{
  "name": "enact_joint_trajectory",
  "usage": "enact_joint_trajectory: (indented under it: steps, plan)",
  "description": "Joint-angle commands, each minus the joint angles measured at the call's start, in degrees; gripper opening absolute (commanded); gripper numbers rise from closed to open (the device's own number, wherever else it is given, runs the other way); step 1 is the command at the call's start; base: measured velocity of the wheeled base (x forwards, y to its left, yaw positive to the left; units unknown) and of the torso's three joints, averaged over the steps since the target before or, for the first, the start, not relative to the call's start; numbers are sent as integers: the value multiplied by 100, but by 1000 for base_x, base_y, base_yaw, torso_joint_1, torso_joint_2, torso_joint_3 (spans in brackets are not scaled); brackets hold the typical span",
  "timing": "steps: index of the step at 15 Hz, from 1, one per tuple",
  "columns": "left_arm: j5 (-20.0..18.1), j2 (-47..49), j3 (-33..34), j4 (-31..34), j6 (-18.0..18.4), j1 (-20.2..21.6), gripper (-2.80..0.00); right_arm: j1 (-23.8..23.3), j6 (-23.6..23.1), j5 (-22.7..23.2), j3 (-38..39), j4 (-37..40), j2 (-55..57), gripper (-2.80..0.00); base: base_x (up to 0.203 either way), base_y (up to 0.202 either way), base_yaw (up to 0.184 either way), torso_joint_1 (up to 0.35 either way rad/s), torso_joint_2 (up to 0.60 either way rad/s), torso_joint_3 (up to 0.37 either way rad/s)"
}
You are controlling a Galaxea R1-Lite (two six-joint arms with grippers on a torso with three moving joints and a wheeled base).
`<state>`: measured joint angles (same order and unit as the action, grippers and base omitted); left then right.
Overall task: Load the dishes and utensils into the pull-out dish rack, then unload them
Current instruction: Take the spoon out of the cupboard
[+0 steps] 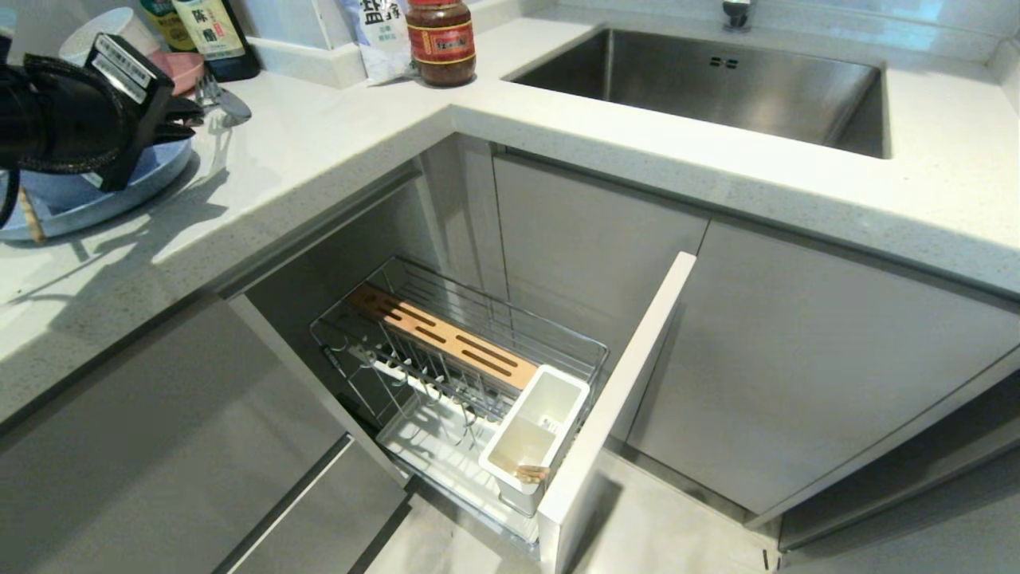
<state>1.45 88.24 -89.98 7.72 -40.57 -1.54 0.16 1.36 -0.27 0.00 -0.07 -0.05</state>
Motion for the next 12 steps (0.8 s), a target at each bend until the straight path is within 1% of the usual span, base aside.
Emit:
enact_joint_trajectory:
  steps: [1,8,9,12]
  plan:
    - [4,36,42,2,-12,-5,-280,2,5,0,9,-1,-21,-280,0,0,0,0,0,0]
    - [4,62,78,2,32,-13,-280,2,-3,0,9,-4,-21,-280,0,0,0,0,0,0]
    - [4,62,78,2,40,-13,0,2,3,0,9,-1,-21,-280,0,0,0,0,0,0]
    - [4,36,69,-7,58,-11,0,2,-4,0,9,-1,-21,-280,0,0,0,0,0,0]
